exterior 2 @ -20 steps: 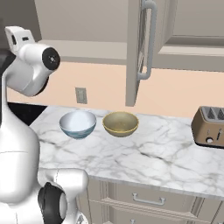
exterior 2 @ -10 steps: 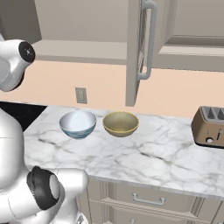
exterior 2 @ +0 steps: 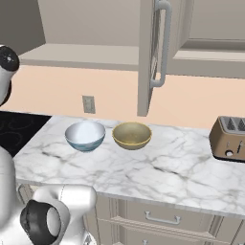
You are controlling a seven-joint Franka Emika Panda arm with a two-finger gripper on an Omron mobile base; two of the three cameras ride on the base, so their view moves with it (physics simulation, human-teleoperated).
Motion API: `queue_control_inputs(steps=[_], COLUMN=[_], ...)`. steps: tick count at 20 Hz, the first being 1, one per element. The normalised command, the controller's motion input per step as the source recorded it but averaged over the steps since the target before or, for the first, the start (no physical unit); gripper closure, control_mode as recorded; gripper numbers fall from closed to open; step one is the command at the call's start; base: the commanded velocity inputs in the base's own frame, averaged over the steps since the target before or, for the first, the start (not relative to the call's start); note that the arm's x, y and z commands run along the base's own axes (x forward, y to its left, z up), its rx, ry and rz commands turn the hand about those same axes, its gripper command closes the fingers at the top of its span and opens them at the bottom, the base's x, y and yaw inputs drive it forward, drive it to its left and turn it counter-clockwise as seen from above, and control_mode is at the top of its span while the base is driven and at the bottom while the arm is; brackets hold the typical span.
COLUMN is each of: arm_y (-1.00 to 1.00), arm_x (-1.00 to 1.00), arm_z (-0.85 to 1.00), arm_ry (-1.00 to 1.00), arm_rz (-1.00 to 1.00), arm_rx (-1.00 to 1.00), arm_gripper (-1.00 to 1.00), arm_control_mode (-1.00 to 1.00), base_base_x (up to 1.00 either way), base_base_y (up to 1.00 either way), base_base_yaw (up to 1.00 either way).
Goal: Open the cabinet. Pick the bowls from the counter and place them in the cabinet. Then close the cabinet.
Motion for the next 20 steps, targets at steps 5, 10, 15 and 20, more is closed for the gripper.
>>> queue_control_inputs(steps=[5,10,15,20], arm_y=[-0.78,-0.71,-0.83,-0.95], arm_x=[-0.79,-0.19,-0.02,-0.04], arm_z=[0.00,0.00,0.01,-0.28], arm_ry=[0.38,0.63,0.73,0.69], arm_rz=[-0.43,-0.62,-0.65,-0.55], arm_rx=[0.03,0.25,0.36,0.26], arm_gripper=[-1.00,-1.00,-1.00,-1.00], arm_control_mode=[-1.00,-1.00,-1.00,-1.00], base_base_x=[0.00,0.00,0.00,0.00], base_base_y=[0.00,0.00,0.00,0.00], base_base_yaw=[0.00,0.00,0.00,0.00])
